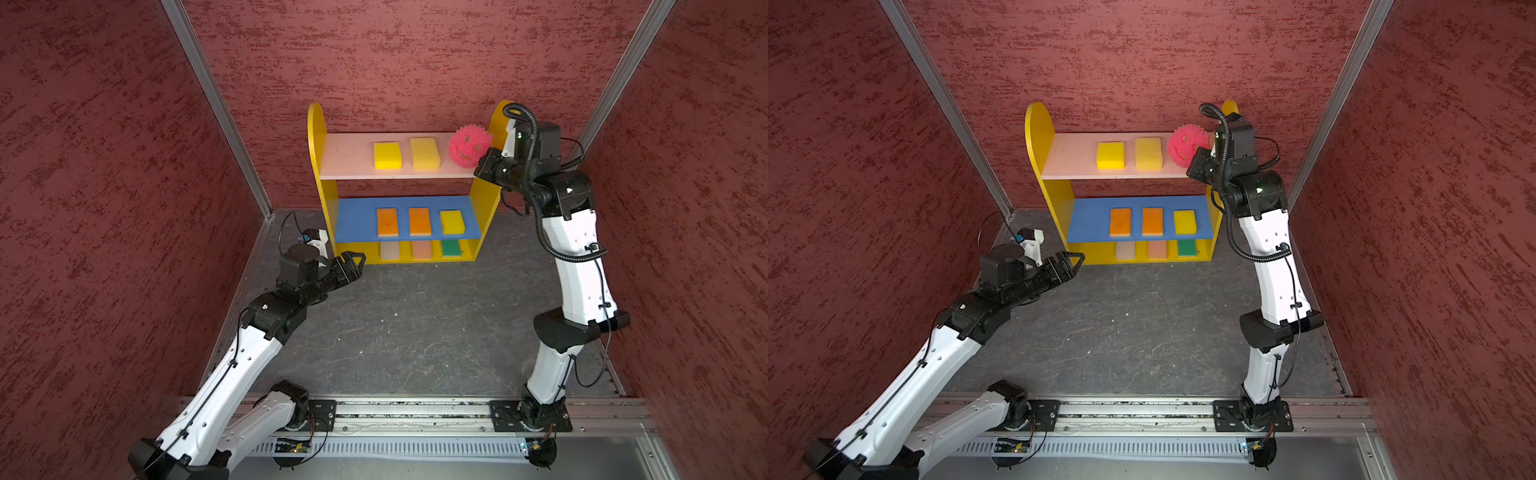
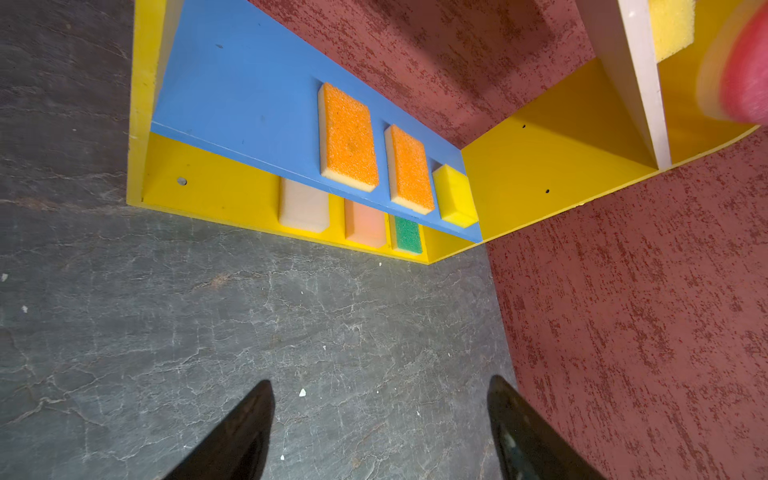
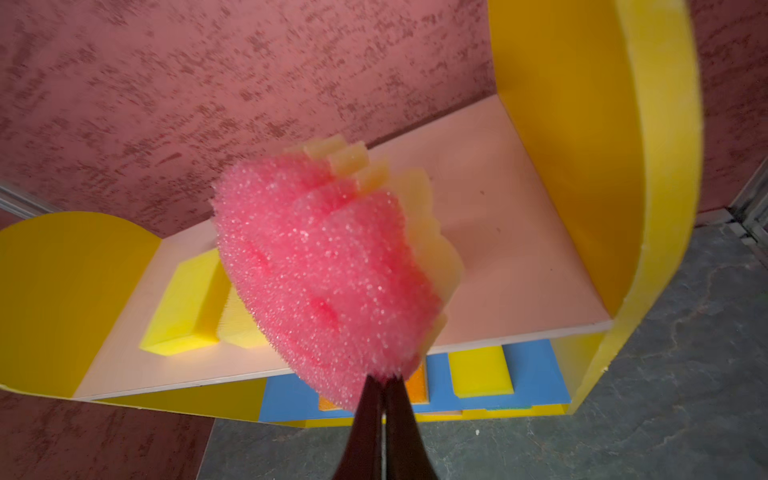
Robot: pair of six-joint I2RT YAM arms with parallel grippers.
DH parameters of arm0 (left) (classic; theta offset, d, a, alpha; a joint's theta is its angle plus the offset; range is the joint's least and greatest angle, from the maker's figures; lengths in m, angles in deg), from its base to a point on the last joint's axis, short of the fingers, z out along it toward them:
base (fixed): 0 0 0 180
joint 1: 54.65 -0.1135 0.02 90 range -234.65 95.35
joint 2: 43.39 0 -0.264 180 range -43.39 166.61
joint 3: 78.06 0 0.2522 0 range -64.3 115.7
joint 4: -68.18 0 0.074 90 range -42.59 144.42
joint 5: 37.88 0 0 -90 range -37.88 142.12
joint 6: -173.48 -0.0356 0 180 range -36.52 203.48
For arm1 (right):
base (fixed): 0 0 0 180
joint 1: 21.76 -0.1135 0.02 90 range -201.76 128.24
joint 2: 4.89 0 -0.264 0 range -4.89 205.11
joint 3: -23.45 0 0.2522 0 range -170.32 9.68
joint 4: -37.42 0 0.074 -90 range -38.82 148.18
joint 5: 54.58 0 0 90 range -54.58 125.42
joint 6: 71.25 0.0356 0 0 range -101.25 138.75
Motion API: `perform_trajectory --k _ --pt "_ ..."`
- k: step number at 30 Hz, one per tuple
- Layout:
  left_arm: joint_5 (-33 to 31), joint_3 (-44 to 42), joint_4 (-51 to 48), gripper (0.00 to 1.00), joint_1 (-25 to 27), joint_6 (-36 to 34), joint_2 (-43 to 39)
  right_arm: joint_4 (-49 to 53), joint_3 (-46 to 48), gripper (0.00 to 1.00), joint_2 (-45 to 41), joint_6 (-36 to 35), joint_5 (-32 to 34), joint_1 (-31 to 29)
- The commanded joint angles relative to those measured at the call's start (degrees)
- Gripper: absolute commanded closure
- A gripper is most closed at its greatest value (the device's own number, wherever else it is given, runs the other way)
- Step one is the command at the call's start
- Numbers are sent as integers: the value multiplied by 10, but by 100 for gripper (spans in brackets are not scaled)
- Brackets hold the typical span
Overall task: Place and organize the cleaning sponges onto the shelf
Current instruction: 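Lift the pink smiley sponge up onto the pink top shelf with the right gripper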
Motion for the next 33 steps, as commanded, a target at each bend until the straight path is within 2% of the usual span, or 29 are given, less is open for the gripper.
perform_trajectory --k 1,11,19,25,33 --pt "13 -11 -6 20 -10 -2 0 -49 6 100 -5 20 -20 10" --pt "25 -16 0 20 -26 -2 14 -57 5 100 21 53 -56 35" --pt "35 -16 7 20 -30 0 26 -47 7 87 26 60 -70 48" --pt "37 -18 10 20 -30 4 30 -43 8 73 21 61 -73 54" --pt "40 -21 12 20 -30 8 30 -40 8 70 18 60 -82 59"
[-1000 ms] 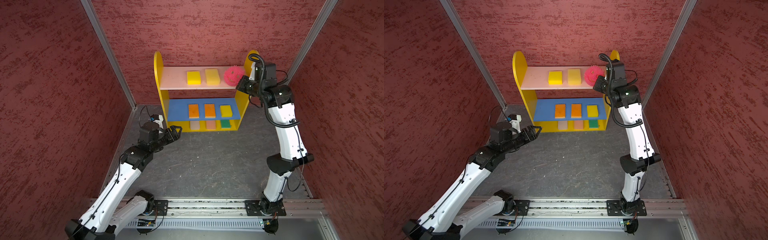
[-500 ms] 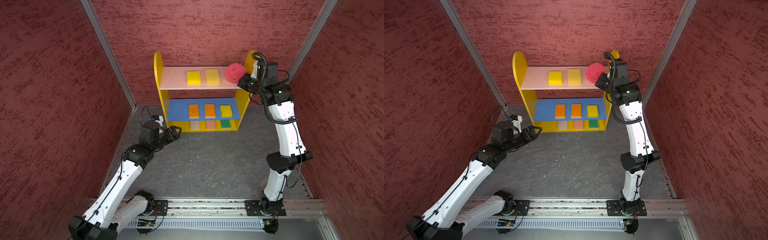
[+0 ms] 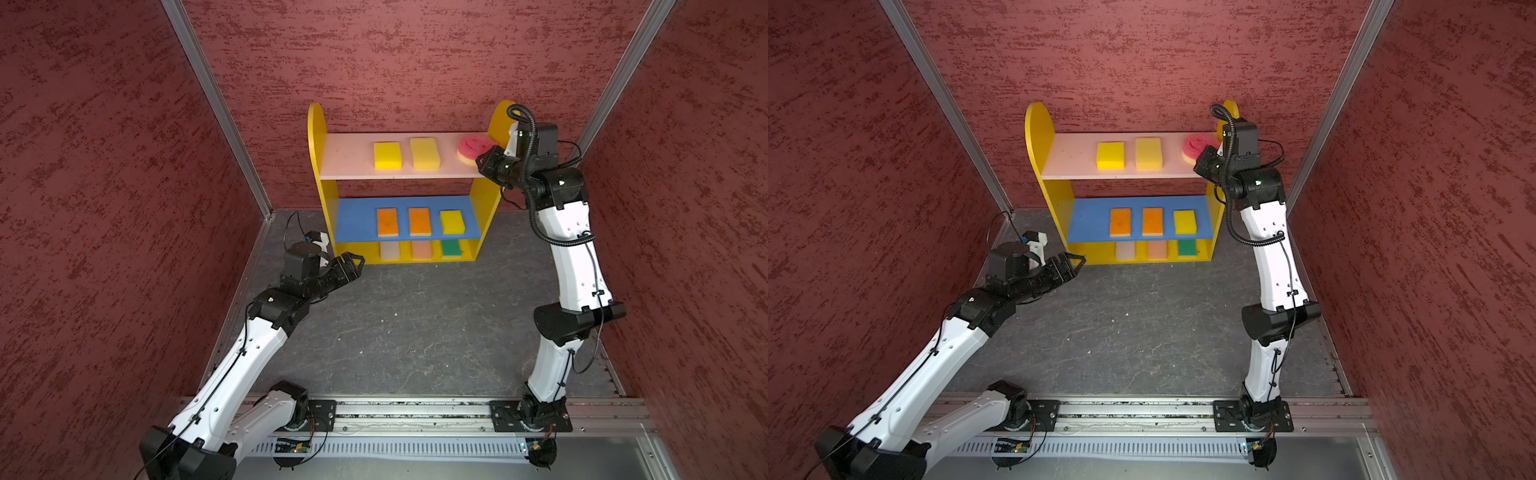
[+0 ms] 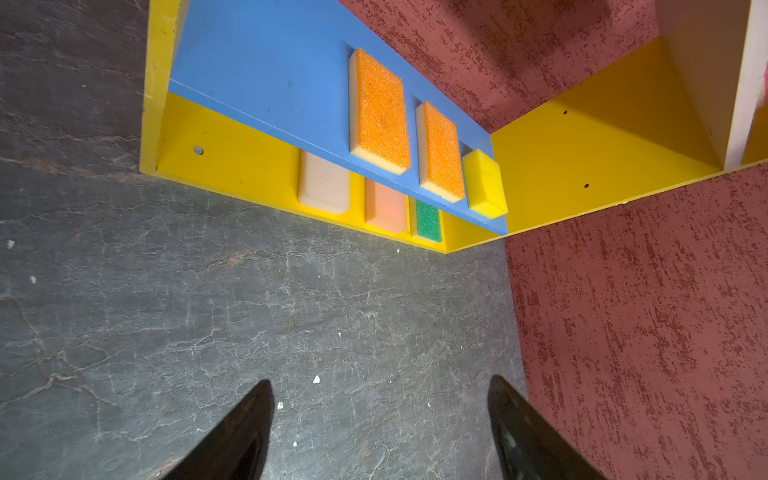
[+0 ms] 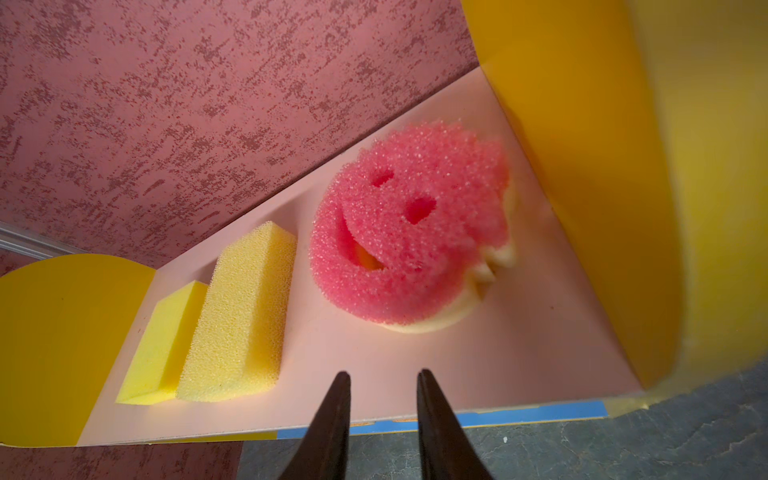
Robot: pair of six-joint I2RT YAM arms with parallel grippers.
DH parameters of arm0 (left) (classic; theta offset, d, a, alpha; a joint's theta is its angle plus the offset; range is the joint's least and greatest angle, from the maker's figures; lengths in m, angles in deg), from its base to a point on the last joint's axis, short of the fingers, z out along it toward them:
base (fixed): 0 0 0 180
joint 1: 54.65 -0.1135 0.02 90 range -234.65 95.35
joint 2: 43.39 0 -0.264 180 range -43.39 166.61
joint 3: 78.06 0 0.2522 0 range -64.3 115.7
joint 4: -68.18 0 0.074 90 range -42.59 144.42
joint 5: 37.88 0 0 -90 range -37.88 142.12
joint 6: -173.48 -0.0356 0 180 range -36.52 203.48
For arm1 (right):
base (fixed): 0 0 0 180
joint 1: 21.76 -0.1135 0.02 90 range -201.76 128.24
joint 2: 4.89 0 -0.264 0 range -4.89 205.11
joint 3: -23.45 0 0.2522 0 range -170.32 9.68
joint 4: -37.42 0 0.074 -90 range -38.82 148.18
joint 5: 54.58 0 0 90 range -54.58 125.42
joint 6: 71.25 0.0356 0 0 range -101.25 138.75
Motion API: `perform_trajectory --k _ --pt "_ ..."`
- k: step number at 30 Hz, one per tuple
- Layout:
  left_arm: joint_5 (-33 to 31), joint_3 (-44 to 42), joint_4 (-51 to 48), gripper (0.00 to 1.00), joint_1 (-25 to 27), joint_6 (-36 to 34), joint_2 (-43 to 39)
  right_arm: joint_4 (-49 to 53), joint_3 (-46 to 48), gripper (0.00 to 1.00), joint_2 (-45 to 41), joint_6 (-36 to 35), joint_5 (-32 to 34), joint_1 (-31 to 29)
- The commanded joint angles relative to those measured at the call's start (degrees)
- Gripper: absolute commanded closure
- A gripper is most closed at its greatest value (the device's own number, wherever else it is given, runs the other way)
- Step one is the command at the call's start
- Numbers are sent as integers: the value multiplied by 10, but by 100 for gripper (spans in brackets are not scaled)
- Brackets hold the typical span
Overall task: Place and organize the cleaning sponges onto the shelf
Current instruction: 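Lift the pink smiley sponge up onto the pink top shelf with the right gripper, then release the pink smiley sponge beside the pale yellow sponge, right gripper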
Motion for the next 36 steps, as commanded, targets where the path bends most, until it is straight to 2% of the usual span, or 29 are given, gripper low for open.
perform_trajectory --k 1,5,11,17,20,31,36 --pt "4 -6 13 20 -3 4 -2 2 -3 70 -9 2 -14 5" --pt "4 -4 12 20 -3 5 -1 5 -7 70 -16 -24 -14 4" --pt "4 6 10 20 -2 3 12 10 -11 60 -17 -69 72 -8" --pt "-5 5 13 20 6 6 18 -29 -2 54 -13 -86 112 -22" --pt "-7 2 17 20 8 8 22 -62 16 53 -16 -74 103 -22" --pt "17 -9 37 19 8 7 30 -133 105 55 -39 10 140 -27" --pt "29 -17 40 19 6 5 25 -133 105 56 -44 8 144 -39"
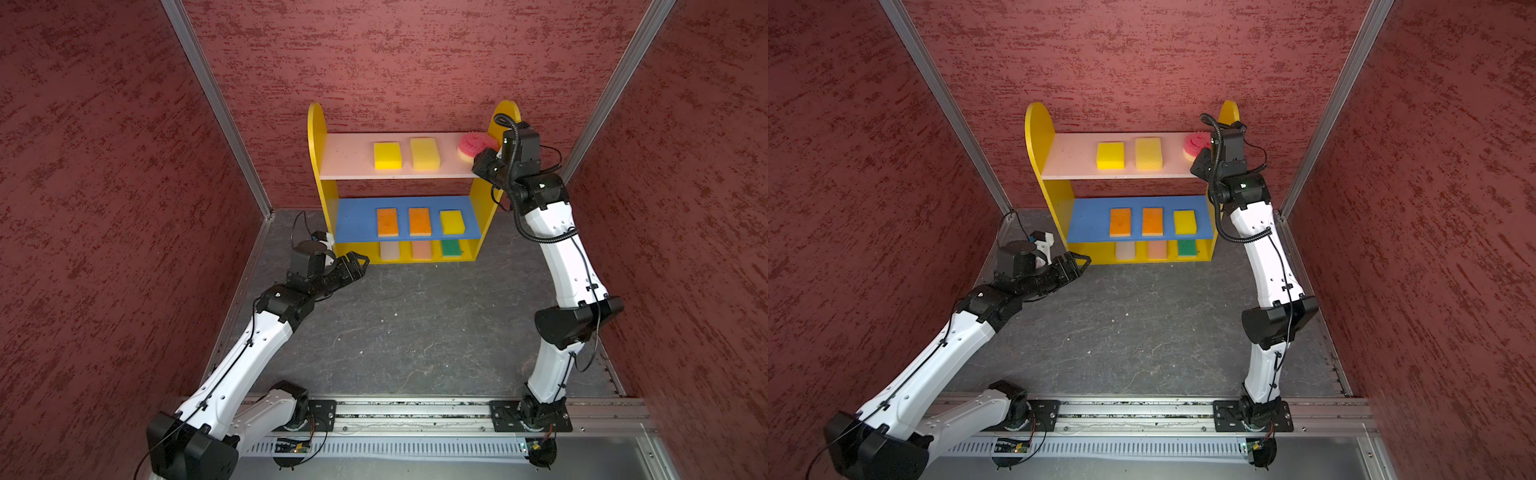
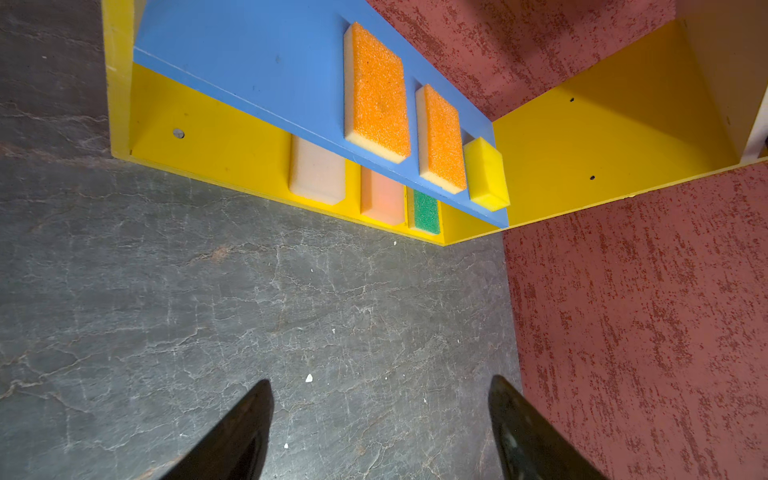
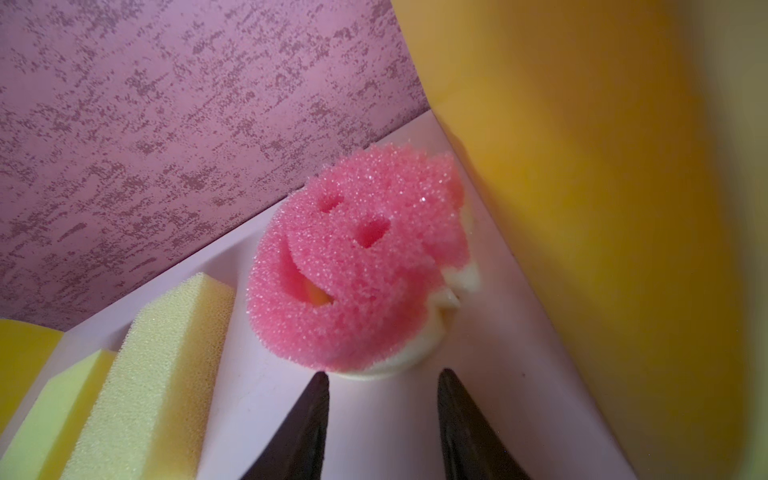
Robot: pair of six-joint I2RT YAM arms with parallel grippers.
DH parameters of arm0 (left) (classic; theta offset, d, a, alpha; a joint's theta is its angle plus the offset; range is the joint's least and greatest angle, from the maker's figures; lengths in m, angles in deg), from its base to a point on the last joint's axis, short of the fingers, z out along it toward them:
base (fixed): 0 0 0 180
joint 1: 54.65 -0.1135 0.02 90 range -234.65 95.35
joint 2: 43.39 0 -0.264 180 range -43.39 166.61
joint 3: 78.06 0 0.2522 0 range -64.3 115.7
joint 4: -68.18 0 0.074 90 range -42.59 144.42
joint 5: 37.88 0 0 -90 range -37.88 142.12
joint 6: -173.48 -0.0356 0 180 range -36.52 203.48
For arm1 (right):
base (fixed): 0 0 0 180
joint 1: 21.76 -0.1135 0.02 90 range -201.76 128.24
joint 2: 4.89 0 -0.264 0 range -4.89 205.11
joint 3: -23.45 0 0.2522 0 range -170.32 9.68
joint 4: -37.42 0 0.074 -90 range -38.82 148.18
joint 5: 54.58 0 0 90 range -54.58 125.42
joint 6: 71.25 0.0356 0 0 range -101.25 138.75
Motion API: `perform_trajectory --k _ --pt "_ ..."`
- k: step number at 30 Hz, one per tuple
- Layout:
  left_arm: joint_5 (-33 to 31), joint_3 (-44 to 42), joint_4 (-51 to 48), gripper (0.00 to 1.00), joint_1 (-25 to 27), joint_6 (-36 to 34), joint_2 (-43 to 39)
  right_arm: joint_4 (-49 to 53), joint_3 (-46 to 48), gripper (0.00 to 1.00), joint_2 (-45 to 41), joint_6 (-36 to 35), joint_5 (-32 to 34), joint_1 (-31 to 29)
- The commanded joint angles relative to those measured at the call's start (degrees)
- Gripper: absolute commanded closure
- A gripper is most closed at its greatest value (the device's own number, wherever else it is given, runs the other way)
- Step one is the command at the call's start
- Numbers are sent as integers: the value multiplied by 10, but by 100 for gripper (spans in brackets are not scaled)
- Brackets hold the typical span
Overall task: Place and organize the cleaning sponges onto the shelf
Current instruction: 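Release the pink smiley sponge beside the pale yellow sponge, right gripper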
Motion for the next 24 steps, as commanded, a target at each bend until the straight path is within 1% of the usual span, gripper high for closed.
perform_trajectory --k 1,3,6,9,11,13,17,19,24 --pt "14 -8 15 19 0 -7 -3 -11 -14 57 -26 3 17 -18" --pt "16 -5 17 19 -1 -12 -2 12 -43 59 -20 -24 31 -36" --pt "20 9 18 20 -1 -22 2 64 -119 60 4 -67 65 -59" --pt "20 28 17 20 0 -30 6 78 -156 59 20 -113 86 -64" --pt "16 39 13 20 0 -35 7 64 -155 57 22 -153 90 -64" --pt "10 44 11 19 1 -39 7 39 -150 55 26 -219 89 -65" --pt "0 50 -3 20 1 -42 11 -2 -149 53 45 -307 113 -65" --pt "-5 52 -6 20 2 -42 13 -26 -150 53 56 -339 113 -65" --pt "-19 52 -12 20 2 -40 16 -53 -162 51 87 -369 132 -61"
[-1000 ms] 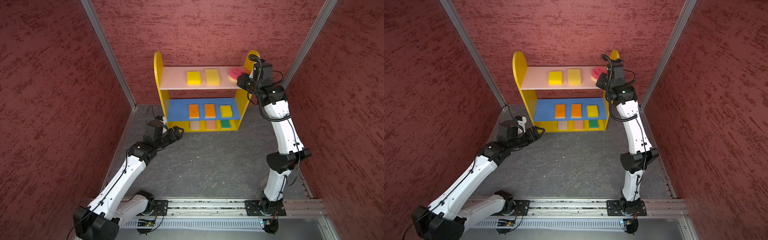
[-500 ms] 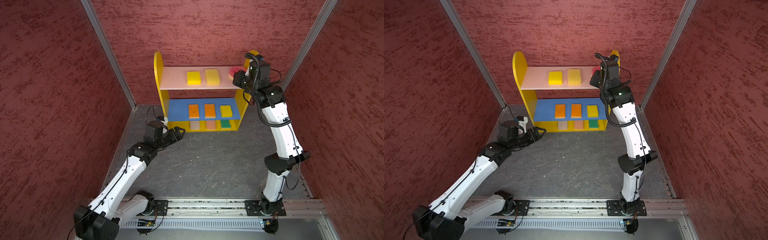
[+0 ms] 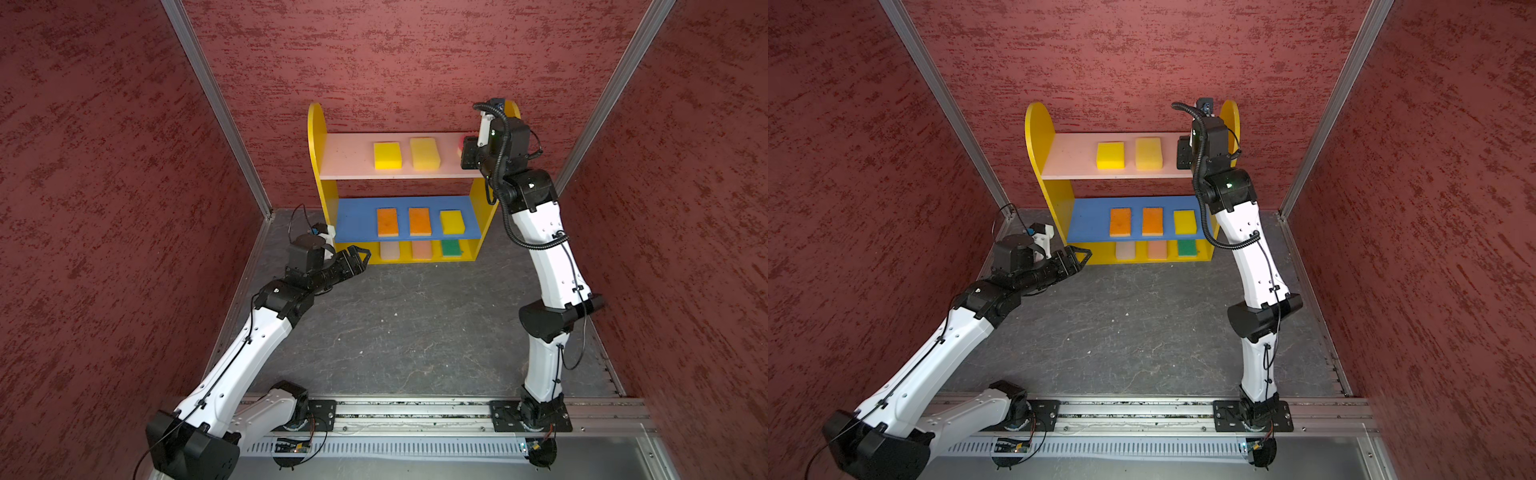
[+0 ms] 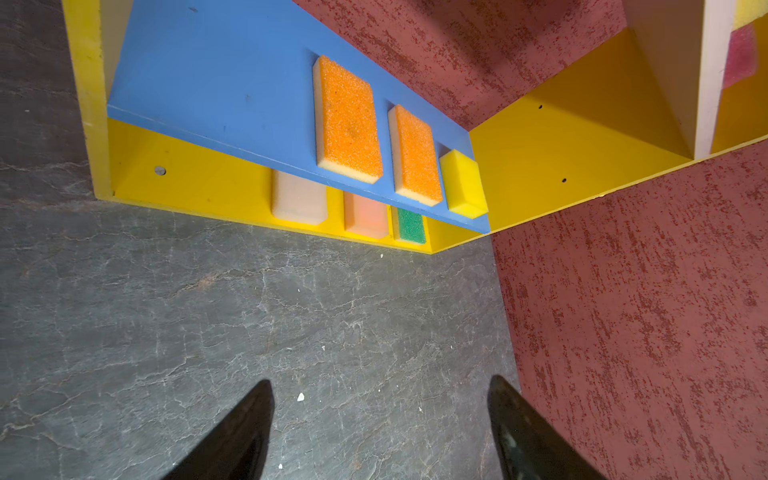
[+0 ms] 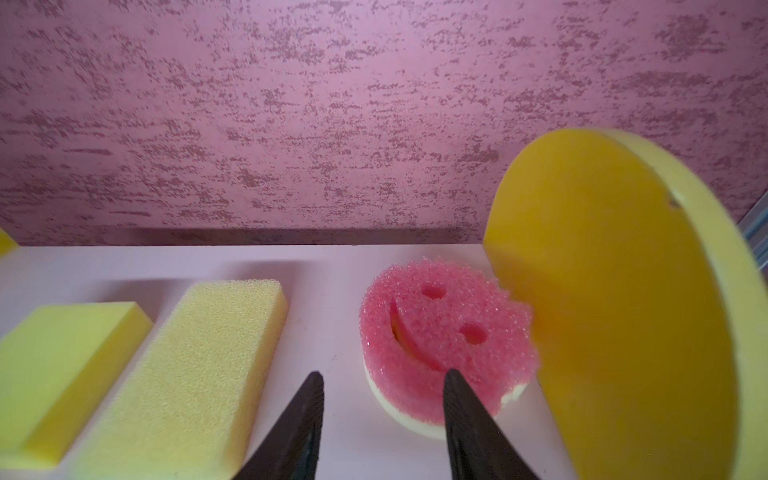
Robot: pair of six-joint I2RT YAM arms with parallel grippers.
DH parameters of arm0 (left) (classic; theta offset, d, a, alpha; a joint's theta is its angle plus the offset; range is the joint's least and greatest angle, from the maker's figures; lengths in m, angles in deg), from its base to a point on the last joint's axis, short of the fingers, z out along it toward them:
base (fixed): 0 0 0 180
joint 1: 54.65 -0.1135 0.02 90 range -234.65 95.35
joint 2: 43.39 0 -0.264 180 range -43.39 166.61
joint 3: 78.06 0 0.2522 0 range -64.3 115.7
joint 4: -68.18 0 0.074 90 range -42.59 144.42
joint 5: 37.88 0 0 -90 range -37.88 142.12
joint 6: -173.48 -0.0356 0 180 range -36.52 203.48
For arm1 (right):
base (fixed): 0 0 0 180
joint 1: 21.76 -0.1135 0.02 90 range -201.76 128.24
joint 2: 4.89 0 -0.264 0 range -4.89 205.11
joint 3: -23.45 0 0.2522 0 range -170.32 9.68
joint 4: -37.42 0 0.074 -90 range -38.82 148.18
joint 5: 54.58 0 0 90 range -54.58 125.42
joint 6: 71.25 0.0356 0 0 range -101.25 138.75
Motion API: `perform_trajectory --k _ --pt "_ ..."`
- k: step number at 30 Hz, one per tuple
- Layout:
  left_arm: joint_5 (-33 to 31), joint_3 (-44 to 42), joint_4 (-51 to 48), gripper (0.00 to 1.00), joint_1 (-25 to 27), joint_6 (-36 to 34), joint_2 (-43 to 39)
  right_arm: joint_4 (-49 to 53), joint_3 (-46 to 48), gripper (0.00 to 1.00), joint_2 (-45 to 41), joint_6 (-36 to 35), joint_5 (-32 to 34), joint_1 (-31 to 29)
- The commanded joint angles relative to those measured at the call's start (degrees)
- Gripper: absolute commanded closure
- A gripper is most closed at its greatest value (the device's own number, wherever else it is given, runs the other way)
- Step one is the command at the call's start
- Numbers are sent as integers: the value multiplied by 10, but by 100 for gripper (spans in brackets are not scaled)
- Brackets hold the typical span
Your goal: Place and organize the cleaning sponges onto the shelf
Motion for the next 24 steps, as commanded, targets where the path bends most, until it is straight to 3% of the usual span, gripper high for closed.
perform_trajectory --k 1,11,24 --pt "-18 14 -10 20 2 -12 3 -37 -12 50 18 -51 22 6" --pt "-27 14 -9 19 1 -8 19 -21 -20 51 46 -33 4 24" --pt "-17 11 5 19 2 3 40 36 -19 72 32 -46 -74 40"
